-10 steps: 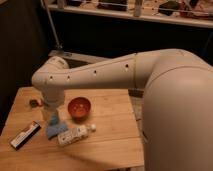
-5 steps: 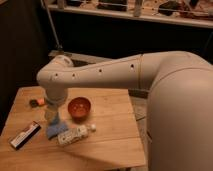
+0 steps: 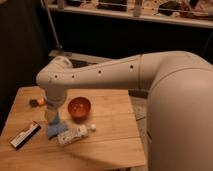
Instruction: Place the white sponge in the ceramic bowl
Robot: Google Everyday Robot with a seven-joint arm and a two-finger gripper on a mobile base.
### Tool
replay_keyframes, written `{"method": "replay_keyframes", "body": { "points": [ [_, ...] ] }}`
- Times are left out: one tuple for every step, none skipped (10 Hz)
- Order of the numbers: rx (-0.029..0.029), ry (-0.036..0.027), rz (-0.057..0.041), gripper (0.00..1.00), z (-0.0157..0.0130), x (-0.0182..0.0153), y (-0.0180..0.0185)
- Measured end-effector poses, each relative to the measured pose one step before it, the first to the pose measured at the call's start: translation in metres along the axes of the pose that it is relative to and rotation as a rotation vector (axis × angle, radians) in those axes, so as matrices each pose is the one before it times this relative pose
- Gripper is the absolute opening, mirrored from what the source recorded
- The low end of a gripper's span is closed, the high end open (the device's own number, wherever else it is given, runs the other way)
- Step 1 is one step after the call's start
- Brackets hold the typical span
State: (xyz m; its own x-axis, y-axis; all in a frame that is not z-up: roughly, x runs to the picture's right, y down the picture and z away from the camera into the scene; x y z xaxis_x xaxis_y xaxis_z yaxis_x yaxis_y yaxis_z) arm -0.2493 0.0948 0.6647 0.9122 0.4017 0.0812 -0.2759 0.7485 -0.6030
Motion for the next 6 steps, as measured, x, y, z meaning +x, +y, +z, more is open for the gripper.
{"method": "replay_keyframes", "body": {
  "points": [
    [0.01791,-0.00968,-0.04699,0.65,0.00498,-0.00621,0.00592],
    [0.02203,-0.00409,-0.04929,0.65,0.00607,-0.00510,0.00605],
    [0.00745,0.00153,-0.02302,0.65,0.00315,-0.00221,0.00414],
    [0.00592,0.00345,-0.02555,0.65,0.00461,-0.00211,0.00527],
    [0.00432,0.00489,-0.02027,0.65,0.00537,-0.00009,0.00442],
    [0.00086,0.00803,-0.01021,0.65,0.00559,0.00199,0.00346]
  ]
}}
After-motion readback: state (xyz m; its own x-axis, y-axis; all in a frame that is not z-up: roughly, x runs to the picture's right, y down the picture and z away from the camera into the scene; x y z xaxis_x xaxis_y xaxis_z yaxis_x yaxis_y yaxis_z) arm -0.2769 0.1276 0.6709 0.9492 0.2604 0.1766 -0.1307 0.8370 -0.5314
